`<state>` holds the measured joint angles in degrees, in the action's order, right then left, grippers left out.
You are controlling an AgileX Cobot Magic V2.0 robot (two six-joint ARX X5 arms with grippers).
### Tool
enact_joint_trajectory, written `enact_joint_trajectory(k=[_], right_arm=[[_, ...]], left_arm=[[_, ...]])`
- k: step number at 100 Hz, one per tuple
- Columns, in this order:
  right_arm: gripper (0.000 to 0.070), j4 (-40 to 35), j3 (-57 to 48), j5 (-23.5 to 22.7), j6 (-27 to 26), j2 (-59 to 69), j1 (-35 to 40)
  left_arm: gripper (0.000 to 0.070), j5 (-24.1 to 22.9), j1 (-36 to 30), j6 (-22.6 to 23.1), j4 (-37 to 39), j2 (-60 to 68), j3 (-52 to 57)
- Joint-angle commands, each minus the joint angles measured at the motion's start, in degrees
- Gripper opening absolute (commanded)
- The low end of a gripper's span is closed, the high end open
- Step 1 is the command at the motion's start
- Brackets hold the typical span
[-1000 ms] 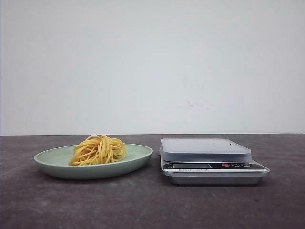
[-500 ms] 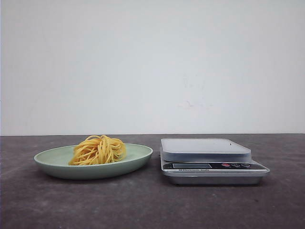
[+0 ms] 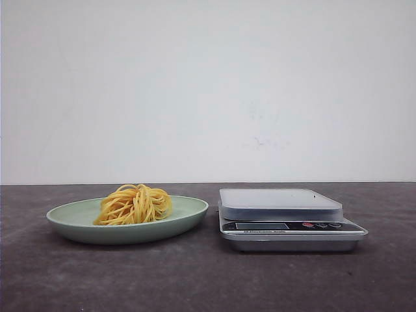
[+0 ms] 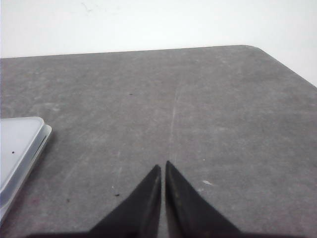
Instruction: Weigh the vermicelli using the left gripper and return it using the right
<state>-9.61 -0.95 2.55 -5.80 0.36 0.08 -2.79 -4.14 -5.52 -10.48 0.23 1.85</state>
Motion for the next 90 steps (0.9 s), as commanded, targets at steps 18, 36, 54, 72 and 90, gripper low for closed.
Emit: enact_joint_trajectory(k=[18, 36, 54, 72, 90], right_arm=[[0.0007, 0.81, 0.24, -0.13, 0.24, -0.13, 0.07], [0.0007, 0.52, 0.24, -0.20, 0.22, -0.13, 0.07], [0.0007, 0.50, 0.24, -0.20, 0.22, -0.13, 0.07], [0.0007, 0.57, 0.24, -0.17, 0.26, -0.13, 0.07], [0.0007, -0.20, 0.24, -1.09, -0.22, -0.13, 0.07]], left_arm=[[0.0011, 0.22, 0.11, 0.33, -0.24, -0.04, -1.05], [0.0012, 0.07, 0.11, 0.37, -0.24, -0.04, -1.05], [0.0012, 0.04, 0.11, 0.37, -0.24, -0.04, -1.05], [0.0012, 0.39, 0.11, 0.13, 1.05, -0.04, -1.03], [0.0012, 0.37, 0.11, 0.09, 1.51, -0.04, -1.03]])
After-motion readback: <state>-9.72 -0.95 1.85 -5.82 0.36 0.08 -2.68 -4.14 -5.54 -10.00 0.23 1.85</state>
